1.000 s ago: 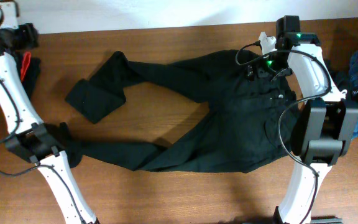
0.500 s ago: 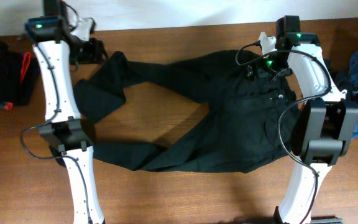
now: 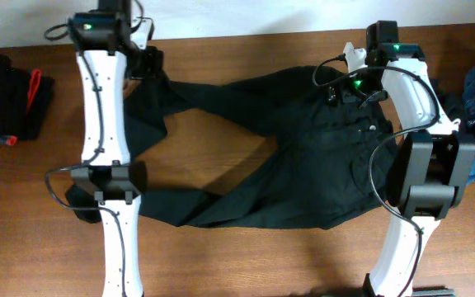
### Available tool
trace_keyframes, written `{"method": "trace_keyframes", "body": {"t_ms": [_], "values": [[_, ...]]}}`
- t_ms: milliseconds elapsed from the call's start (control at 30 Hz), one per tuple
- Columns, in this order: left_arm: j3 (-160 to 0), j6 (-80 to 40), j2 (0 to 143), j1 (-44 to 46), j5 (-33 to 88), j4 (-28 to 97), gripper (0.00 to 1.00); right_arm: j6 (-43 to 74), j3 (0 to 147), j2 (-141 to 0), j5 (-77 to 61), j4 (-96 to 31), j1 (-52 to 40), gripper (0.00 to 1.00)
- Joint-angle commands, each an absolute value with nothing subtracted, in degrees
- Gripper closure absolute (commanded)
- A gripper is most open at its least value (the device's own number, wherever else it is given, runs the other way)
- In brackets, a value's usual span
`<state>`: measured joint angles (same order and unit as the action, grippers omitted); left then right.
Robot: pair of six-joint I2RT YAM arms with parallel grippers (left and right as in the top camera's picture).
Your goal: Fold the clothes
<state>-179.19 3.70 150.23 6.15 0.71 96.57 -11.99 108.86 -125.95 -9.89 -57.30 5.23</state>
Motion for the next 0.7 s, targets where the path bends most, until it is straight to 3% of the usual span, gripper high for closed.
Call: {"method": "trace_keyframes", "body": {"t_ms": [0, 267, 500, 667], "values": [[-178.52, 0.78, 140.05, 8.73, -4.54, 96.71, 0.26, -11.97, 109.78, -123.15, -9.17, -57.39, 5.32, 0.01], [-156.44, -3.07, 121.38, 11.29, -2.44, 96.71, 0.13, -11.97, 109.78, -123.15, -9.17, -57.39, 5.32, 0.01], [-125.82, -4.73, 115.9, 11.97, -14.5, 93.3, 0.05, -11.97, 109.78, -123.15, -9.19, -57.41, 5.32, 0.01], [-110.39, -4.45, 115.9, 12.29, -23.49, 80.73, 0.05, -11.97, 109.78, -123.15, -9.19, -57.41, 5.32, 0.01]]}}
